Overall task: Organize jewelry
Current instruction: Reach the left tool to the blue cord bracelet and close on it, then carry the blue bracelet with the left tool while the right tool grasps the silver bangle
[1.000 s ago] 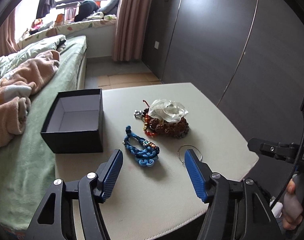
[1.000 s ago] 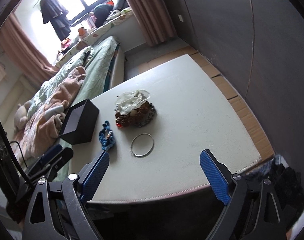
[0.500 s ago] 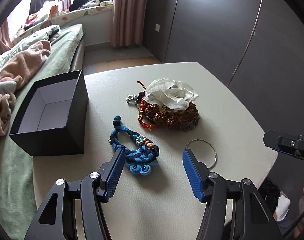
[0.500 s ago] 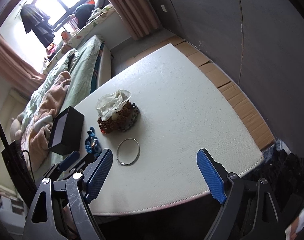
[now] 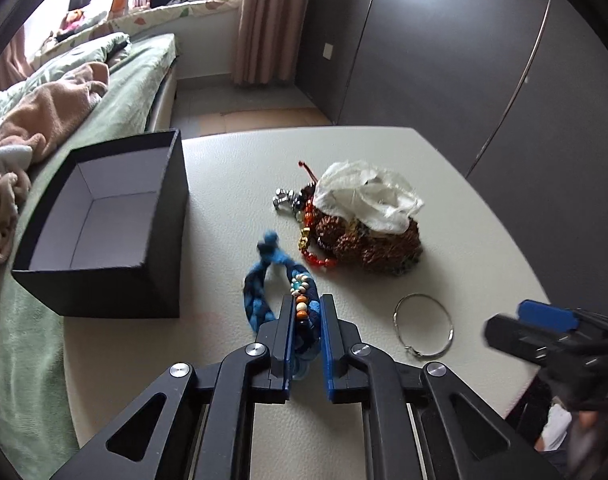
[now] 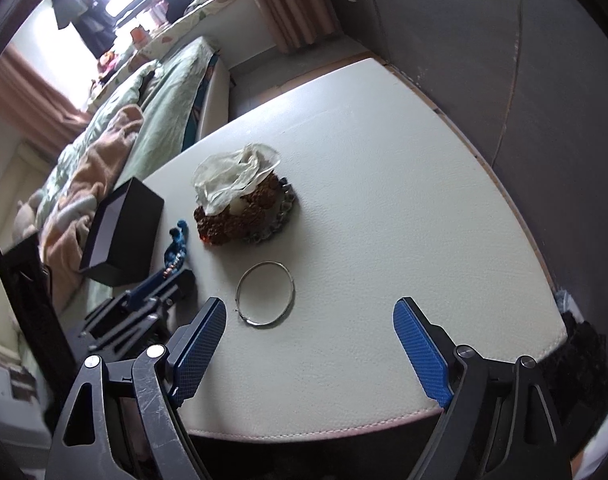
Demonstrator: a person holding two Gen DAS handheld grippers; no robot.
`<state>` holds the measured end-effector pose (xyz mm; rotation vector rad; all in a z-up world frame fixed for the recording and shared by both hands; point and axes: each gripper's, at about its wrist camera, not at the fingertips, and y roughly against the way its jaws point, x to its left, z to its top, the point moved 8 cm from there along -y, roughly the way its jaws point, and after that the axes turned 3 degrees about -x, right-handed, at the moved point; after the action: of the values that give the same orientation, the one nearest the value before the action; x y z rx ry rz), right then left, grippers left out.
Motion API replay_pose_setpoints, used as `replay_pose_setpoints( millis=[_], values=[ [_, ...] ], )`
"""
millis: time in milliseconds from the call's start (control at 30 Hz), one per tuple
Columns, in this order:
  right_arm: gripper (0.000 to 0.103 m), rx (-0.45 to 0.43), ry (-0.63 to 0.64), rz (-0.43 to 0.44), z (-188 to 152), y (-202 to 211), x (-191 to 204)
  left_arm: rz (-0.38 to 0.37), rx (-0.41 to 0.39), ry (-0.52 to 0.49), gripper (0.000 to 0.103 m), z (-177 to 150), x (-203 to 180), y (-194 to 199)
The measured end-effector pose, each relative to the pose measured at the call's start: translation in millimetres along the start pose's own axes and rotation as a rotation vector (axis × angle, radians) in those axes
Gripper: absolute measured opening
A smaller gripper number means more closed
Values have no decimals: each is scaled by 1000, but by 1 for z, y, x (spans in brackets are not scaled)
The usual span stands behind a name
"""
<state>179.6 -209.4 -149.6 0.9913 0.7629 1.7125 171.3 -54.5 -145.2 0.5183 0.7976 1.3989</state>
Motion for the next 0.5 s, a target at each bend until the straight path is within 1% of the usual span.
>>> replay_pose_setpoints(
  millis=[100,267,400,500],
  values=[
    [87,18,72,-21,-2,-8,11,-38,-23,43,12,7,5,12],
    [87,63,145,-50,-8,-25,20,-76,-60,87,12,18,13,29],
    [87,72,202,-79,-11,-35,27,-114,-81,117,12,23,17,41],
    [87,78,232,-108,-11,-42,28,-116,-101,118,12,26,21,50]
  ],
)
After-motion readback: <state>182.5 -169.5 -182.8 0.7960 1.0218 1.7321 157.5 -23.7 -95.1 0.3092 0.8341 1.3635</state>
